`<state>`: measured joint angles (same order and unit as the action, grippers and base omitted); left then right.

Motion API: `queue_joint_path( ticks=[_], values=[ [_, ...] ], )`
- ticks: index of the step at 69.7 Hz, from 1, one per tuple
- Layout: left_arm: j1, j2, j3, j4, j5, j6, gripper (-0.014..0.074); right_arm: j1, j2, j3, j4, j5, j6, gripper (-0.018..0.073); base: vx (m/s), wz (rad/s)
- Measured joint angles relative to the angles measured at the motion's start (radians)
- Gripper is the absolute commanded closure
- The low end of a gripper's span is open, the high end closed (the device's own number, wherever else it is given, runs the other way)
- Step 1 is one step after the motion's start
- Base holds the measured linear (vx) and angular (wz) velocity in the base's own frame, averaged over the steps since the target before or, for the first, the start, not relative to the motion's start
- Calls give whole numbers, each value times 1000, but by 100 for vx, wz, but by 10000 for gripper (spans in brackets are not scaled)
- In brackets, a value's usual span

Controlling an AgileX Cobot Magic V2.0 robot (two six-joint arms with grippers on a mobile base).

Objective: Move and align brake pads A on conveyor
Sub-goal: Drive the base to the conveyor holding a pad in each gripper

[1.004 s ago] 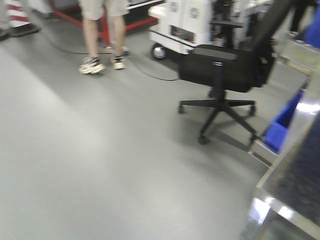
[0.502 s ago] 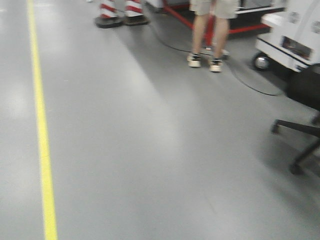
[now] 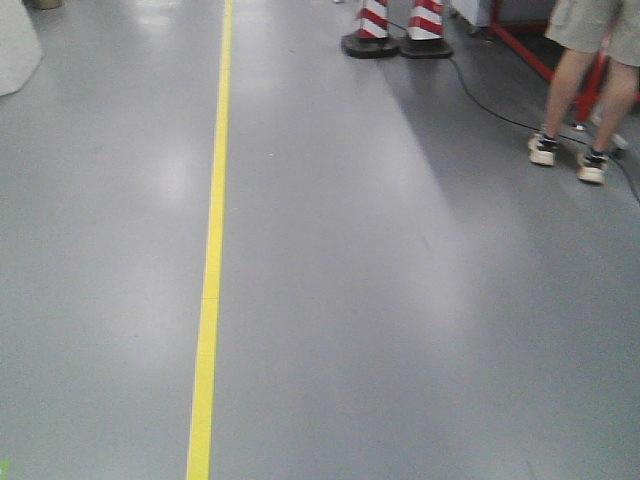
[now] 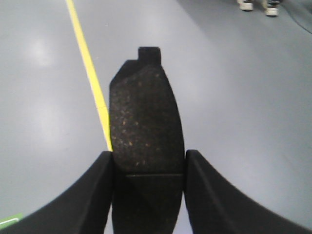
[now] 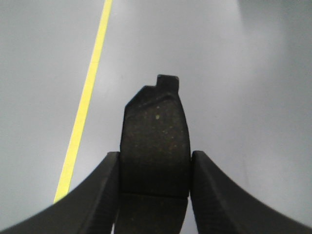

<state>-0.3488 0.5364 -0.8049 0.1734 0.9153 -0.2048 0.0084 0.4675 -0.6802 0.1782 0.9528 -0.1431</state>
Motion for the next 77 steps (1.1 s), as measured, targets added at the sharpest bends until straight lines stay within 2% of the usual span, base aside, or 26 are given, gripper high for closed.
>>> queue_joint_path(
  ticks=[33, 77],
  values=[
    [0, -1, 0, 0, 6, 0, 603, 0, 0, 0, 1, 3, 0, 563, 42, 24],
    [0, -1, 0, 0, 6, 0, 603, 0, 0, 0, 1, 4, 0, 563, 62, 8]
  ],
)
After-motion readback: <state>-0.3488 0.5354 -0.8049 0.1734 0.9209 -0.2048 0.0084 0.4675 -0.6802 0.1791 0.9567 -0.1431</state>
